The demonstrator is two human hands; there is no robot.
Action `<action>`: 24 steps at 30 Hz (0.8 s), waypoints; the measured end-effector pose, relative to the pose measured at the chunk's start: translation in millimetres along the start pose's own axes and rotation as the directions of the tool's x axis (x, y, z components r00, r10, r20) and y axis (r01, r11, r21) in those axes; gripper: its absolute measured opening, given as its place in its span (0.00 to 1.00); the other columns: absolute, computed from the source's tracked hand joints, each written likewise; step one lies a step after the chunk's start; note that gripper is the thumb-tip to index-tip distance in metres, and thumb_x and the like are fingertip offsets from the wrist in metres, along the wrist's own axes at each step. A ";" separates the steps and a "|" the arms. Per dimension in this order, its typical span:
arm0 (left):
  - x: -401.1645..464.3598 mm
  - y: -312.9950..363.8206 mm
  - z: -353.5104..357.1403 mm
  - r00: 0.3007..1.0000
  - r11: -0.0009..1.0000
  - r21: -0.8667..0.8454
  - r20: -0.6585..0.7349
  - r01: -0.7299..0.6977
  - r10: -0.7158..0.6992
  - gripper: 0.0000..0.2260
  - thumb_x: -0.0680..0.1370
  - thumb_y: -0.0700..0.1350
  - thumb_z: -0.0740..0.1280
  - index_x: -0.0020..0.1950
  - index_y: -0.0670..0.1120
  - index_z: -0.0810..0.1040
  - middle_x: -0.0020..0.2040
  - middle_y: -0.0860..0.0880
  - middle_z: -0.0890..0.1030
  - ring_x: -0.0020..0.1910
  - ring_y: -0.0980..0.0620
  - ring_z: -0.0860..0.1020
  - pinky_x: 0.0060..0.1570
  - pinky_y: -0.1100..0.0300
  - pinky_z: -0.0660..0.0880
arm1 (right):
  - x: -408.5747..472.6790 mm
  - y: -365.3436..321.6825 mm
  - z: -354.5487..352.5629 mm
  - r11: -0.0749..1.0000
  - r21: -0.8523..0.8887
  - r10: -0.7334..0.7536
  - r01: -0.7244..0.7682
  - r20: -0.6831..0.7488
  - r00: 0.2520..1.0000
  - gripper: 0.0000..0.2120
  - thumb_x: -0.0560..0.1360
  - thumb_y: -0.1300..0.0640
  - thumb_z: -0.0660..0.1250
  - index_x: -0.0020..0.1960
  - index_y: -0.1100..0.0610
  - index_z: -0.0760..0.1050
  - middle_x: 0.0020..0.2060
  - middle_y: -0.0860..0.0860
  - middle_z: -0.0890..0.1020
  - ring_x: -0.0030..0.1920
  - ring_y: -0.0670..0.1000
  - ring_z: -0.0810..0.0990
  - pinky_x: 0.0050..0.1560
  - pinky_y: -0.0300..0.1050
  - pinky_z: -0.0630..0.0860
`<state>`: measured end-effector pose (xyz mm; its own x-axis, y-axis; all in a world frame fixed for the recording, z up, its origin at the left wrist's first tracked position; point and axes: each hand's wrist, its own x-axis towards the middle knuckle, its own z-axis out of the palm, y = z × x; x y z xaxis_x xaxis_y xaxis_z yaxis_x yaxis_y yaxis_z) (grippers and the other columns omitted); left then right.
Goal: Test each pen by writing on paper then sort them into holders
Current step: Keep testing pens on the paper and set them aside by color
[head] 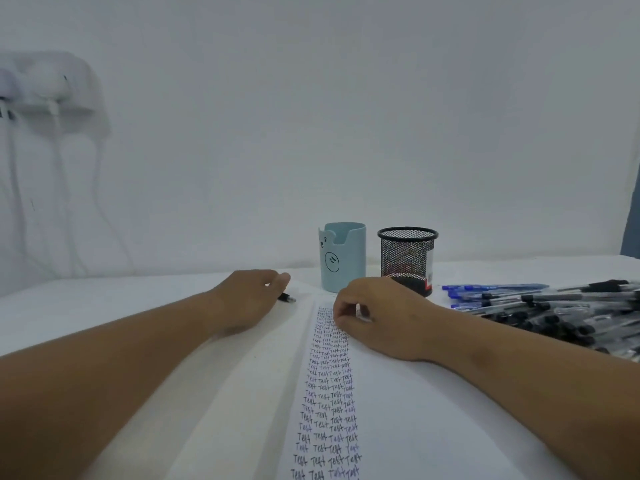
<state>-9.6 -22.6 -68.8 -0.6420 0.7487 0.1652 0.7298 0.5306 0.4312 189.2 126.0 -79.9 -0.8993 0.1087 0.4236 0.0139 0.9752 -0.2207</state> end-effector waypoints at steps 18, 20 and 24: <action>-9.1 -1.3 -8.5 0.974 0.984 0.161 -0.226 0.070 -0.032 0.09 0.76 0.48 0.67 0.39 0.45 0.75 0.46 0.48 0.82 0.47 0.48 0.79 0.47 0.55 0.78 | -6.3 -3.7 -3.3 0.999 0.023 0.036 -0.037 0.016 0.999 0.03 0.78 0.52 0.68 0.48 0.47 0.81 0.45 0.41 0.81 0.46 0.42 0.77 0.46 0.30 0.70; -9.7 -5.2 -10.0 0.965 0.993 0.065 -0.252 0.095 -0.076 0.05 0.75 0.46 0.68 0.41 0.48 0.74 0.49 0.48 0.81 0.45 0.49 0.79 0.40 0.60 0.74 | -8.2 -4.4 -4.1 0.999 0.015 0.052 -0.052 0.021 0.998 0.04 0.78 0.51 0.68 0.49 0.47 0.82 0.46 0.40 0.81 0.47 0.43 0.77 0.48 0.32 0.72; -13.2 -3.4 -15.1 0.936 0.738 -0.671 -0.214 0.066 -0.278 0.10 0.79 0.42 0.70 0.60 0.44 0.75 0.46 0.44 0.82 0.34 0.49 0.81 0.39 0.62 0.79 | -10.0 -5.2 -5.8 0.997 0.025 0.067 -0.067 0.027 0.997 0.04 0.78 0.51 0.68 0.51 0.46 0.82 0.47 0.40 0.81 0.49 0.43 0.77 0.50 0.32 0.72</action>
<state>-7.3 -40.4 -59.0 -0.8545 0.4686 0.2243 0.3383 0.1742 0.9248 200.6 120.9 -77.8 -0.9080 0.1682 0.3838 0.0637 0.9606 -0.2705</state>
